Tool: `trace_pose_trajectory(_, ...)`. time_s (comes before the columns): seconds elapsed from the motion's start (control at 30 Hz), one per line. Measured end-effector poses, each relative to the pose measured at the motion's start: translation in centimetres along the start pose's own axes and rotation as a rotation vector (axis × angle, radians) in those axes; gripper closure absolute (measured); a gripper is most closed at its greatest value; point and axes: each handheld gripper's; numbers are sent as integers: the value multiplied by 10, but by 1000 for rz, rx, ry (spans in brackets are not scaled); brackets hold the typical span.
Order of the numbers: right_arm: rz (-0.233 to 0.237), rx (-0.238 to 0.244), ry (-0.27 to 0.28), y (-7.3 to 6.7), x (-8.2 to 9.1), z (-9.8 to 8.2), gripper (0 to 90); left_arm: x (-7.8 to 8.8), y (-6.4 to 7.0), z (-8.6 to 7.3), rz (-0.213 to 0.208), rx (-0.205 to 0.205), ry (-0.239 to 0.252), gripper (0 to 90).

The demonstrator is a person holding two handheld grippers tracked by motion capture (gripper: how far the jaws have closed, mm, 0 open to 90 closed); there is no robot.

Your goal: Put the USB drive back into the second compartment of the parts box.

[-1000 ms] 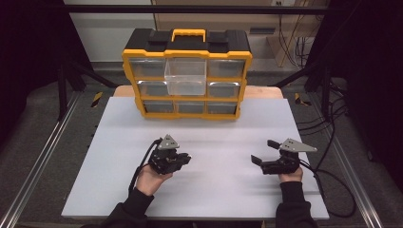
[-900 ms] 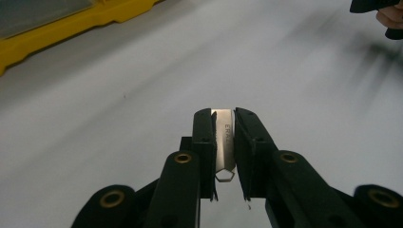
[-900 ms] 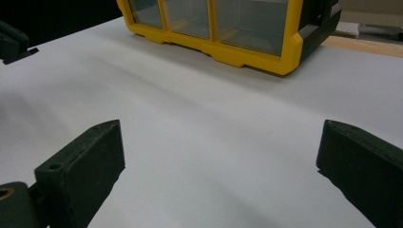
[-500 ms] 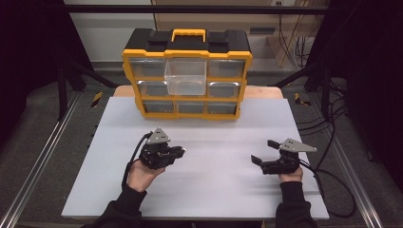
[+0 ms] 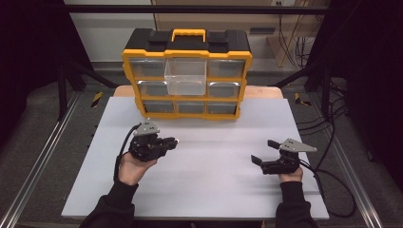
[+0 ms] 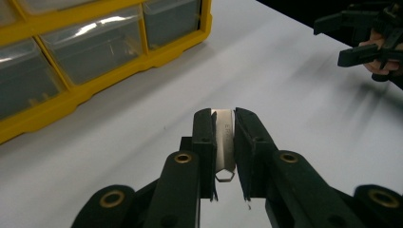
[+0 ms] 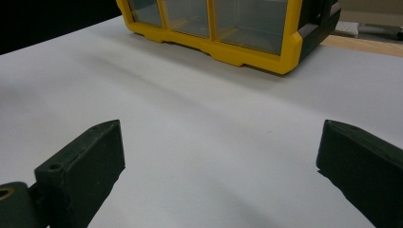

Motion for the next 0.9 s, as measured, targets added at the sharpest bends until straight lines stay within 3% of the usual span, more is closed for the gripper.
trace_pose_trajectory(0.9, 0, -2, 0, 0, 1, 0, 26, 29, -8, 60, 14, -41, 85, 788)
Point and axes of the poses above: each handheld gripper's, and its own axes: x roughly backward along the jaws, z roughly out of its top, y roughly to its right, and after that the axes turned 13 degrees about y, right-handed
